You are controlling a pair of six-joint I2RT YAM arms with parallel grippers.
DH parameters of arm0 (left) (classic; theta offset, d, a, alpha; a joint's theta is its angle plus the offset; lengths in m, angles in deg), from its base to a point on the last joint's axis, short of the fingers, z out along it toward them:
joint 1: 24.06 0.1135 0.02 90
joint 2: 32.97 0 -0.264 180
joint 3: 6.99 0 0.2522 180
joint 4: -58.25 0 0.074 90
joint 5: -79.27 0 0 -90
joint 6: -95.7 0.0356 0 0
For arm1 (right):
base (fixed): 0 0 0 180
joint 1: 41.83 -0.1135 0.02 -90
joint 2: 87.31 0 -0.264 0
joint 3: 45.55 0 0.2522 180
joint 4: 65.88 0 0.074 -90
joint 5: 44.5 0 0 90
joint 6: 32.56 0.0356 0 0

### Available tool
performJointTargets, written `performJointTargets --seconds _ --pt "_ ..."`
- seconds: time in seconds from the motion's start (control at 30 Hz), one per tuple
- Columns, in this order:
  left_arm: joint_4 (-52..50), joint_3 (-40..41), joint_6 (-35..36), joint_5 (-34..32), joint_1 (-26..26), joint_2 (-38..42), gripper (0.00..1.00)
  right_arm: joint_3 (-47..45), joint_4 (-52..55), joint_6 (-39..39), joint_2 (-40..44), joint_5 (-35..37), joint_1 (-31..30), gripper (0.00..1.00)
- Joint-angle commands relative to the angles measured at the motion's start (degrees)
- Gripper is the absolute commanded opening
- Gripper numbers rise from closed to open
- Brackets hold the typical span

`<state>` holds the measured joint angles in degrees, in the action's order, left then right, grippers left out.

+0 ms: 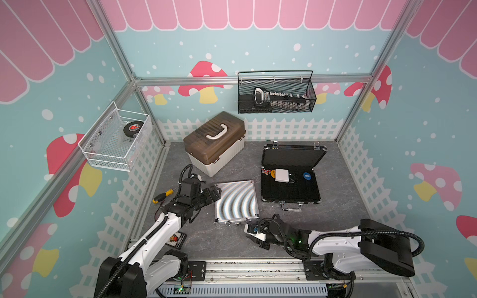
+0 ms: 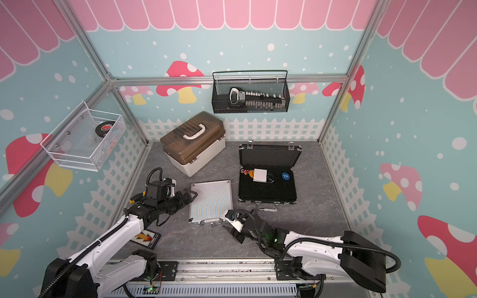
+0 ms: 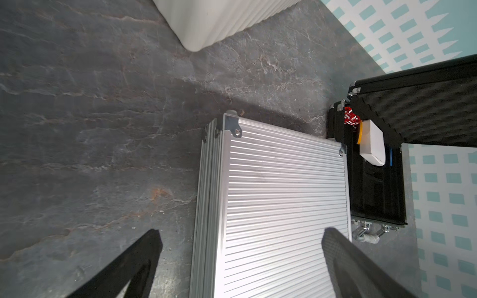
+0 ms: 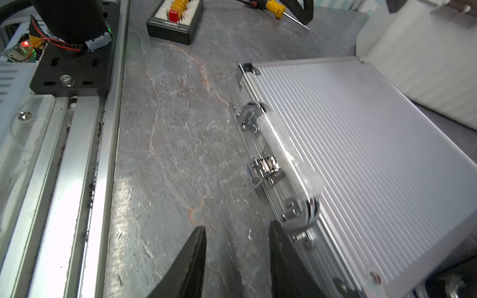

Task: Open the poker set cases
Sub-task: Open the case lid on the poker set case.

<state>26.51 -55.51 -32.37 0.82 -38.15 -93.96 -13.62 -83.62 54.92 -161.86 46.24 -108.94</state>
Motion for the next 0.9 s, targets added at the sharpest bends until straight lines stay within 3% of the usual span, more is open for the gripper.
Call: performJointTargets --seconds 0.0,0.17,0.37,0.53,0.87 --pt "-0.89 0.89 -4.31 4.82 0.38 0.74 0.98 -0.26 0.73 7.44 7.0 4.53 1.06 0.41" --pt "-3.51 3.59 -7.87 8.64 0.44 1.76 0.97 2.55 14.46 18.12 13.57 3.28 4.79 0.49" --pt "-6.1 4.88 -9.2 12.05 0.39 2.16 0.97 8.85 26.21 28.86 9.87 -6.63 12.67 0.5" --pt "-6.89 5.2 -9.56 15.16 0.38 3.37 0.96 10.68 23.88 34.15 5.69 -13.6 16.95 0.49" --pt "-7.61 5.03 -9.07 17.42 0.38 3.87 0.94 14.58 18.97 38.36 -5.48 -23.82 18.77 0.49"
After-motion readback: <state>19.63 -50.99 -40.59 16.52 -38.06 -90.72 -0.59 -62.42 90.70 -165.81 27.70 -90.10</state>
